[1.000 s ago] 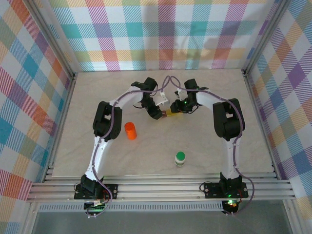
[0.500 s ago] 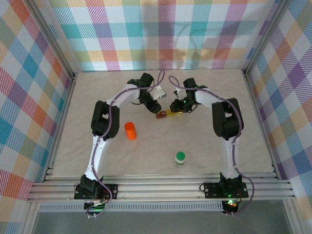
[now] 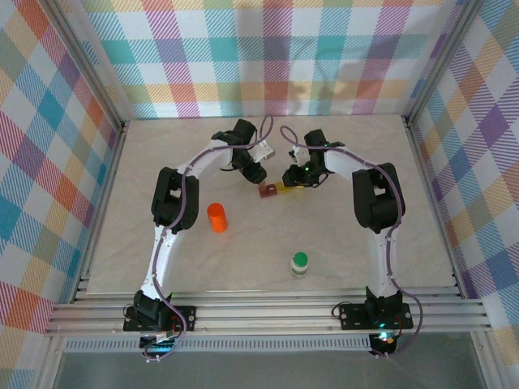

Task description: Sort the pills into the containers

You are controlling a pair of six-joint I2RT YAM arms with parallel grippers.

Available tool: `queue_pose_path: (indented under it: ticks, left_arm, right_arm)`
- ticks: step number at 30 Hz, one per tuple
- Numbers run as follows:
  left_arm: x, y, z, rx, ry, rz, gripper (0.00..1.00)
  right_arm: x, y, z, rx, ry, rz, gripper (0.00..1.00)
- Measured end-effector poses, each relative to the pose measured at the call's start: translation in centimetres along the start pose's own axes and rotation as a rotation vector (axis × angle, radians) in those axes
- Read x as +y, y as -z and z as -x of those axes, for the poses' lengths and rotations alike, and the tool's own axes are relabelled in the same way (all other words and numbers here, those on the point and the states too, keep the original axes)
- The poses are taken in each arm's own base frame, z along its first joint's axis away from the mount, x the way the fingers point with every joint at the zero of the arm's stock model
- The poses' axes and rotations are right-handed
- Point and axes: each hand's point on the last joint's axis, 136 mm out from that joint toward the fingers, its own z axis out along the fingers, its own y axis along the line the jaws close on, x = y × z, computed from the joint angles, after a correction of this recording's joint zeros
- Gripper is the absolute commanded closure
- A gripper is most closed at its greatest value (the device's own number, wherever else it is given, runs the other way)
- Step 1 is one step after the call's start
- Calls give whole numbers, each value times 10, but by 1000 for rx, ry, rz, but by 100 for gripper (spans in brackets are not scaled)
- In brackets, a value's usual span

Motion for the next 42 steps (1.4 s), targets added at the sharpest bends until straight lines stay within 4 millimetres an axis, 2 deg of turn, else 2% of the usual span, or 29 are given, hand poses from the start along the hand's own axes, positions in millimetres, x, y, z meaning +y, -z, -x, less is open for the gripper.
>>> queue_pose_path:
  ticks: [8,12,15,17,20,21,25,27,30,33,36,39,42]
  left_arm:
    - [-1,-13,-10,37,7,-18,50]
    - [1,-10,-4,18,30,-9,50]
    - [5,1,8,-37,79,25,50]
    - [10,20,20,-87,112,69,50]
    - [19,67,44,-205,166,164,50]
    - [22,92,56,-275,193,206,50]
    - [18,177,72,-502,252,318,48]
    - [12,210,55,-575,310,376,47]
    - [6,246,24,-658,414,455,46]
    - [0,260,-4,-697,503,489,46]
    - [-9,259,-43,-700,605,503,45]
    - [-18,262,-88,-699,709,542,41]
    - [-25,278,-122,-750,788,592,40]
  right_arm:
    - [0,0,1,-3,-10,-14,58]
    - [-1,-1,1,-5,-34,-14,54]
    - [-1,1,3,-15,-54,-22,53]
    - [-2,2,4,-19,-70,-33,52]
    - [-4,5,8,-39,-90,-55,49]
    - [-4,8,11,-52,-94,-63,47]
    - [2,23,21,-100,-97,-73,46]
    - [10,37,28,-135,-83,-69,44]
    - [27,65,38,-209,-42,-58,42]
    - [50,93,39,-275,15,-47,41]
    - [77,111,30,-313,92,-46,39]
    - [107,114,18,-322,189,-58,39]
    - [135,107,6,-310,277,-79,38]
